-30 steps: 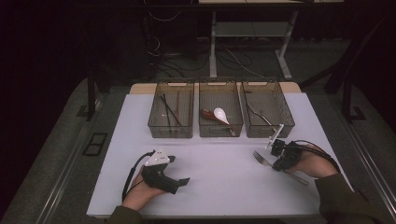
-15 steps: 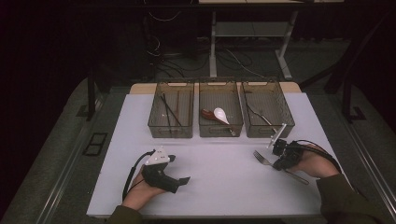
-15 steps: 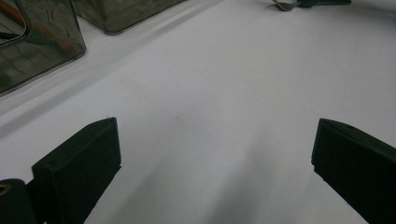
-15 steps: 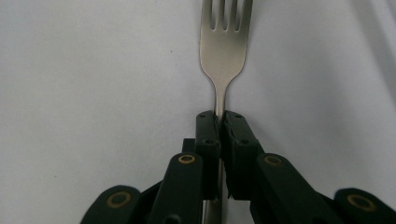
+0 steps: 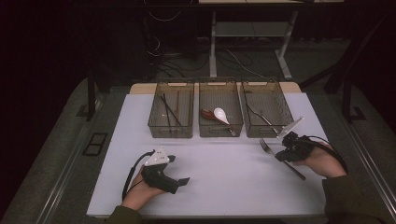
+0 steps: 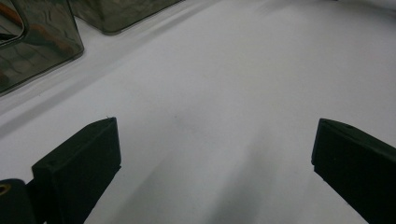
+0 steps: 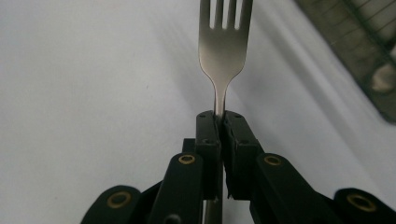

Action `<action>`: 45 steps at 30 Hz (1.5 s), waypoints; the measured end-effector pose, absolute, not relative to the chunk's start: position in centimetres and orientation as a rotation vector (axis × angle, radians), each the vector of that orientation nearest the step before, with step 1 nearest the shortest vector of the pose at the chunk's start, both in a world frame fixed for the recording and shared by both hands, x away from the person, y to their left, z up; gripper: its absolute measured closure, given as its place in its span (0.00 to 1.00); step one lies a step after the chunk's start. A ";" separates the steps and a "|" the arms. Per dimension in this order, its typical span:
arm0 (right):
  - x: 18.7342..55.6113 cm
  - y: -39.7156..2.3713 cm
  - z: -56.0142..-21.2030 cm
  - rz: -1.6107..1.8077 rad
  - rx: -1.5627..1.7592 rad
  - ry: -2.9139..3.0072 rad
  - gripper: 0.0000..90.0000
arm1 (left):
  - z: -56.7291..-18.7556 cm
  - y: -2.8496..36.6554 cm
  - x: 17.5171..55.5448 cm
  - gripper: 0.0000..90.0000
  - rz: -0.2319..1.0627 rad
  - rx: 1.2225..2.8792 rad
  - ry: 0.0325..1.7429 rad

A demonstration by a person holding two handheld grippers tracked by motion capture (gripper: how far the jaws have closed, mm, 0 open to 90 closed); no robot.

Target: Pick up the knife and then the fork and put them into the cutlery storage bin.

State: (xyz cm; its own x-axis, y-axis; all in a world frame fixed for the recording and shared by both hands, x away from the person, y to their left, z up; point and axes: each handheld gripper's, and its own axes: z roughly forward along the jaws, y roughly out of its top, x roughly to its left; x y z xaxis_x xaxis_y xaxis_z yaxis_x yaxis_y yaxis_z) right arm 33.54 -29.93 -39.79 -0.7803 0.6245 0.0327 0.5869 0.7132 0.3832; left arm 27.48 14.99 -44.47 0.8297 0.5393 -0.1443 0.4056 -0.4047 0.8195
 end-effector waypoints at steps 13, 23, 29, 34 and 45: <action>33.3 -32.7 -38.8 0.942 1.129 2.588 0.94 | -44.4 15.0 27.4 0.01 0.181 2.044 0.692; 33.0 -34.4 -38.4 1.195 1.169 2.369 0.94 | -44.4 15.0 27.4 0.01 0.184 2.044 0.692; 32.7 -35.1 -37.9 1.324 1.165 2.254 0.94 | -44.4 15.0 27.4 0.01 0.182 2.043 0.692; 32.9 -35.4 -37.1 1.364 1.145 2.197 0.94 | -44.4 15.0 27.4 0.01 0.184 2.045 0.691; 34.5 -35.3 -34.3 1.376 1.116 2.094 0.94 | -44.4 14.9 27.4 0.01 0.184 2.048 0.688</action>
